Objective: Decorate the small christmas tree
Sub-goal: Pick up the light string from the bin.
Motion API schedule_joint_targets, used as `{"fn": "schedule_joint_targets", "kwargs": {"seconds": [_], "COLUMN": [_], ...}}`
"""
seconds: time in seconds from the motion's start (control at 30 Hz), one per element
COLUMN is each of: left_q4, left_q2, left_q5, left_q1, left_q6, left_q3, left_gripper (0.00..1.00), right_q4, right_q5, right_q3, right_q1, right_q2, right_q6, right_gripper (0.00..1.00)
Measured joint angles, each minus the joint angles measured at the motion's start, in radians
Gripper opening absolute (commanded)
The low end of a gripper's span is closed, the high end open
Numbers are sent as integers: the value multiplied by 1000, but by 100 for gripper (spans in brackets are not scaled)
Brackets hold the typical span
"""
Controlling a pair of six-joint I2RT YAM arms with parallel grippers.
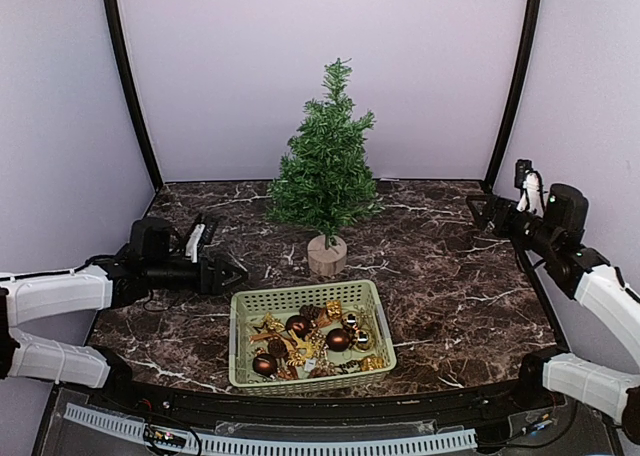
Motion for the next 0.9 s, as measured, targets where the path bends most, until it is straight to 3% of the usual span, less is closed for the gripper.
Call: {"fn": "schedule_joint_targets", "kwargs": {"seconds": [0.07,0.2,0.27,0.57,0.9], "left_q4": [-2,-33,-52,-126,-369], "left_q2": [34,87,97,92,90], "left_q5": [7,8,7,51,171], "left_q1": [-22,-51,-62,-98,-133], "left_q6": [11,17,29,73,188], "left_q3": [4,25,41,218,576], "left_gripper": [37,9,1,0,0], "right_q4": [-4,-19,-24,10,58], "right_q5": [-27,-75,-100,-234,-303], "right_q3": [15,57,76,138,229], "right_q1": [7,28,37,100,195], "right_q2": [-2,-19,-33,-74,26], "right_q6": [0,2,5,52,33], "right_gripper": [98,97,97,99,99]}}
